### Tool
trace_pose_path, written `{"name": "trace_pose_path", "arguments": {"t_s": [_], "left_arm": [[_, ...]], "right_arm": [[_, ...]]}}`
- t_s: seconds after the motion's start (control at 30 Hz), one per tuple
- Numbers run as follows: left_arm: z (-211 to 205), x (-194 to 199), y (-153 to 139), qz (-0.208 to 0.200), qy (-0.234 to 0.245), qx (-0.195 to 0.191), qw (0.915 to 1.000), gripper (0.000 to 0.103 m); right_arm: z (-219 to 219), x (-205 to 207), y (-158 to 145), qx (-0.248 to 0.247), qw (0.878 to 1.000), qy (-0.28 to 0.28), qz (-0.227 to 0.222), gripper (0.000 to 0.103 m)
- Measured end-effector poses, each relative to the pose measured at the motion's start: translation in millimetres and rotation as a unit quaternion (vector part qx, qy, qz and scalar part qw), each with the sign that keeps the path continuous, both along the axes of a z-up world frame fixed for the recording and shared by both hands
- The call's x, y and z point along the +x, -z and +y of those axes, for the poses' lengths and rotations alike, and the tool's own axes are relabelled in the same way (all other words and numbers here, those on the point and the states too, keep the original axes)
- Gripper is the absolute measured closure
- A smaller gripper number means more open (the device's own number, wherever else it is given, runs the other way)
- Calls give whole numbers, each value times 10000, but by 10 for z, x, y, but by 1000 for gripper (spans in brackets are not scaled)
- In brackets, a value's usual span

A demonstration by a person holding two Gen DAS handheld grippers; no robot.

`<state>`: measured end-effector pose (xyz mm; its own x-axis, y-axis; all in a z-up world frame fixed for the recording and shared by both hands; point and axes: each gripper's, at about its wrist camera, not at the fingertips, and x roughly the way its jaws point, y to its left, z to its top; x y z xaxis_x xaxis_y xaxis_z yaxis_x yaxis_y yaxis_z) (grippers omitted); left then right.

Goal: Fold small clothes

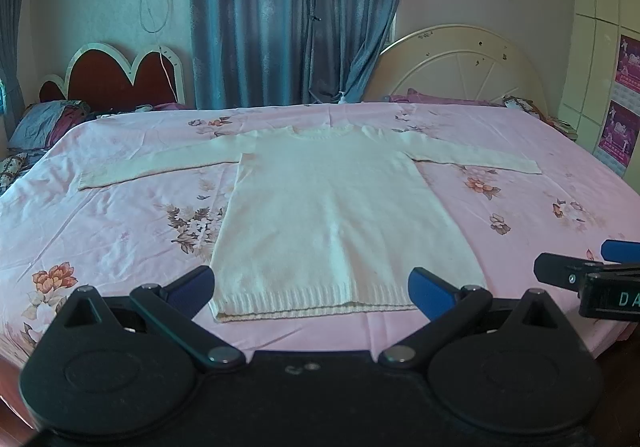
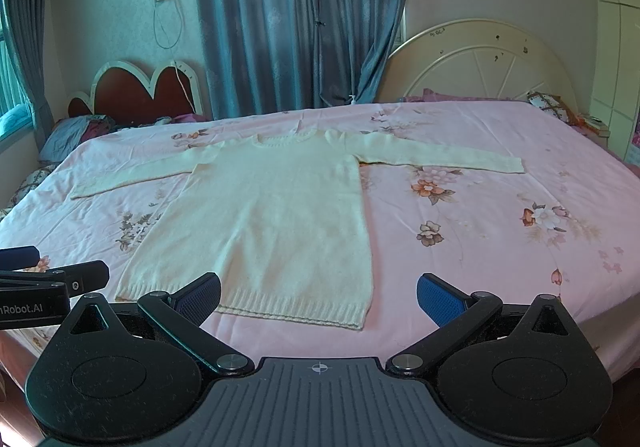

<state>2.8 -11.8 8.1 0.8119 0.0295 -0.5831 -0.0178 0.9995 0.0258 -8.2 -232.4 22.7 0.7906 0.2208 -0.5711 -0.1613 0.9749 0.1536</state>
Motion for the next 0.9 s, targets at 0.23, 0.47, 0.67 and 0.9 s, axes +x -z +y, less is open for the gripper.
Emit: {"name": "trace_pose_path", "arguments": {"t_s": [0.23,0.47,0.67,0.9], "left_arm": [[64,-27,23,-34,-3,-46,10000,0],[104,-39,42,-35,-6,-57,10000,0],[124,-40,49,-32,-9,-57,10000,0],[145,-40,54,-37,-5,-60,10000,0]], "right_arm": [[0,-3,-7,-4,10000,6,10,0],[10,7,14,-4,10000,10,10,0],[12,3,13,0,10000,-1,14,0],[15,4,13,-8,10000,6,8,0]]}}
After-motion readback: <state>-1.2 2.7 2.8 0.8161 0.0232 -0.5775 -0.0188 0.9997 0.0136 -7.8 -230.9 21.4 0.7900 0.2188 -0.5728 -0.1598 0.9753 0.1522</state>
